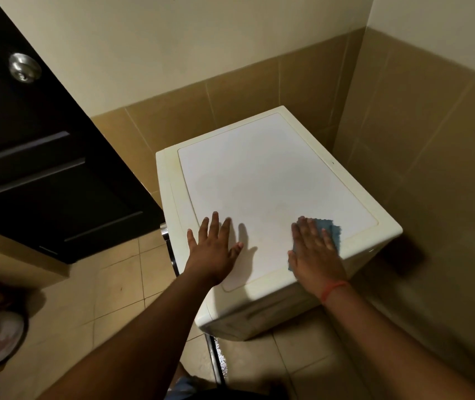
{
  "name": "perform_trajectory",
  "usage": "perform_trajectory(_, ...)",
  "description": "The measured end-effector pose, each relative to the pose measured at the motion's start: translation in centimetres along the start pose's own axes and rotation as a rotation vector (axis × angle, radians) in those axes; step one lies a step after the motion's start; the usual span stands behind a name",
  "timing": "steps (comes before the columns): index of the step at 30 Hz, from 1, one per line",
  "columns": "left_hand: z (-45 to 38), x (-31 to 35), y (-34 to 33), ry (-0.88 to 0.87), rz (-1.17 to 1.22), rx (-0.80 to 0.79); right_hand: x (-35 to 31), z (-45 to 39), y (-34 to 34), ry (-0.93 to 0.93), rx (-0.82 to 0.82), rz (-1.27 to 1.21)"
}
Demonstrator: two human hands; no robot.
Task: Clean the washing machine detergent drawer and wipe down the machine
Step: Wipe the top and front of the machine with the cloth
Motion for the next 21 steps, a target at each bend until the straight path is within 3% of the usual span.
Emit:
perform_trajectory(2,0.1,0.3,-0.2,-0.002,0.001,-0.004,-1.2,0.9,-0.2,0.207,0.022,0.016)
perform_trajectory(4,0.2,0.8,-0.2,-0.012,0.007,-0.002,1.1,0.5,-0.3,0.293,0.047,0.054)
perform_trajectory(8,0.3,1.2,-0.1,-0.016,0.018,-0.002,6.5,-1.0,-0.8,-0.166,0.006,0.01)
perform_trajectory(9,0.4,1.1,-0.2,-0.009,0.017,-0.004,5.9,-0.9,-0.9,-0.198,0.0,0.012)
perform_trajectory(12,0.8,0.7,-0.4,0.012,0.019,-0.009,3.6,0.6,-0.9,0.043,0.016,0.035)
perform_trajectory(14,0.9,0.5,-0.2,0.014,0.021,-0.004,5.9,0.3,-0.9,0.146,0.006,0.046)
perform_trajectory(18,0.9,0.0,0.0,0.035,0.011,0.011,10.9,-1.5,-1.6,-0.246,-0.016,0.002)
perform_trajectory(21,1.2,-0.4,-0.3,0.057,0.016,0.001,9.1,-1.4,-1.9,-0.161,-0.021,0.031)
Point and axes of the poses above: each hand's wrist, its own z-axis away from the middle knuckle, its own y-axis out of the back of the hand, x = y × z, the point moved 5 cm from there along -z, towards the middle knuckle, and after that the axes turned 13 degrees about z, right-handed, at the moved point
